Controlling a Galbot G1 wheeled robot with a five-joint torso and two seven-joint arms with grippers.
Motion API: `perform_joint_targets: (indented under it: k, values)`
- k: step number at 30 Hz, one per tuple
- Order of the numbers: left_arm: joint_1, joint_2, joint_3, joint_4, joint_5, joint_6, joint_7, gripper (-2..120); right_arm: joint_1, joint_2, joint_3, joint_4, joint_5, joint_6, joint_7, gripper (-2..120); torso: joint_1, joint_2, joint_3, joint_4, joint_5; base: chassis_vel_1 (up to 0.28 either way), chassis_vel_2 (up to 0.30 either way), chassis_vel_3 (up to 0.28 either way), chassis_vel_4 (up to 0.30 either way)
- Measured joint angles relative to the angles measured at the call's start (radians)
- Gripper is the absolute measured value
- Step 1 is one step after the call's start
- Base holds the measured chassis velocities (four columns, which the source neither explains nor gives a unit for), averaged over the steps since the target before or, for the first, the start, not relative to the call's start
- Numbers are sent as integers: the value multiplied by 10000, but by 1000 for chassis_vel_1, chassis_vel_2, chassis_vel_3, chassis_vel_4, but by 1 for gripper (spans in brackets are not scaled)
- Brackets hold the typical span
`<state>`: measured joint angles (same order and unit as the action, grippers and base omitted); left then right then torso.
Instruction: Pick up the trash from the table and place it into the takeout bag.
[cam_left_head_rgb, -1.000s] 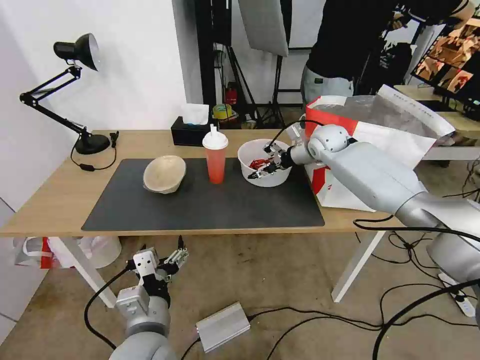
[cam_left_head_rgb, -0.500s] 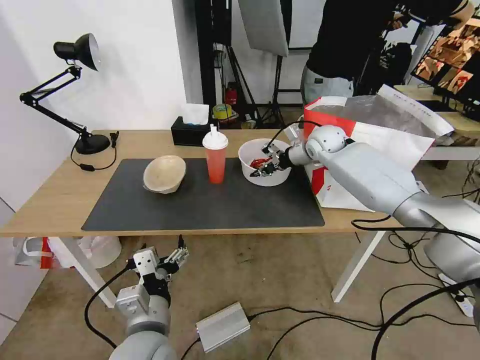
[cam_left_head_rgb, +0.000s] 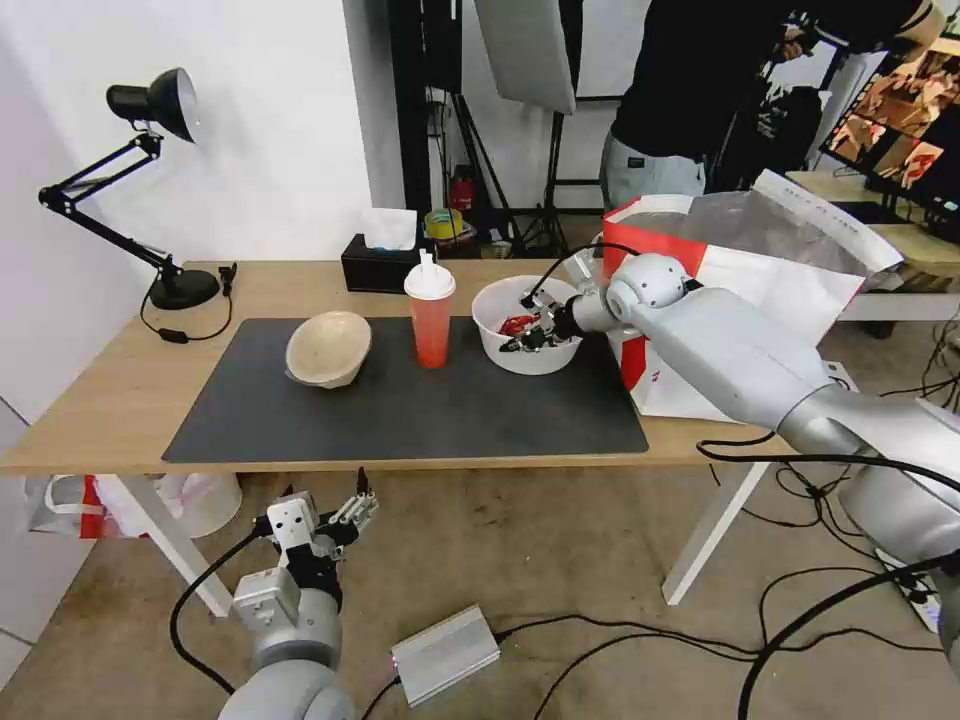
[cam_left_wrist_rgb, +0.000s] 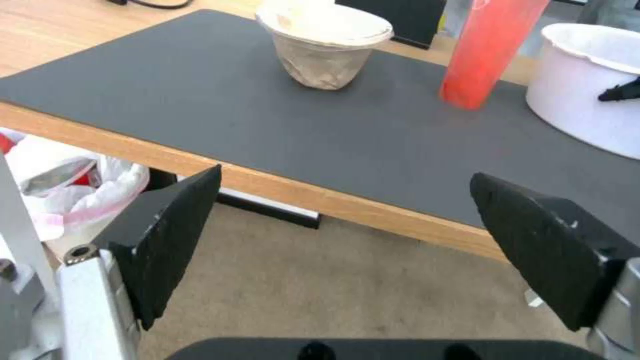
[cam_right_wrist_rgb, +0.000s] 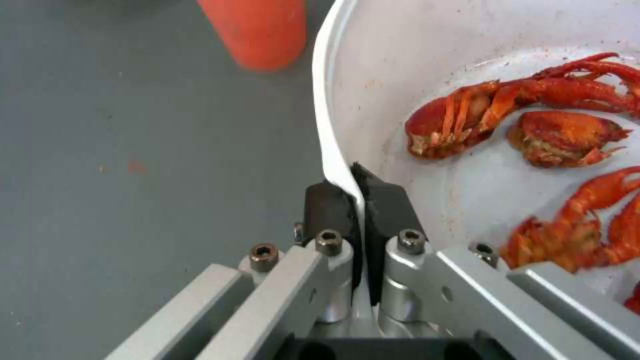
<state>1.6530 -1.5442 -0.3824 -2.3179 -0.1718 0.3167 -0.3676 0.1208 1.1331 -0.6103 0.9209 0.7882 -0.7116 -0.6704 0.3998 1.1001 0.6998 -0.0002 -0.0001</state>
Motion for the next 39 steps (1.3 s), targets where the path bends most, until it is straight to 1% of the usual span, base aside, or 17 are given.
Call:
perform_joint_targets:
  k: [7,11,21,39]
  values:
    - [2,5,-22,12,-1,0,-87,100,5,1,6,31,-6,0,-5,0,0,0,2,1,1,0,0,0,0]
    - [37,-1,-27,30,-1,0,-107,100,35,-103,49,176,35,0,6,0,2,-1,4,6,3,0,0,0,0]
    - [63,97,-85,73,-1,0,-111,100,266,-424,210,842,397,-7,222,0,2,-1,3,2,0,0,0,0,0]
    - [127,79,-176,96,12,-22,-110,100,822,-518,141,1266,732,-26,331,0,2,-2,2,2,0,0,0,0,0]
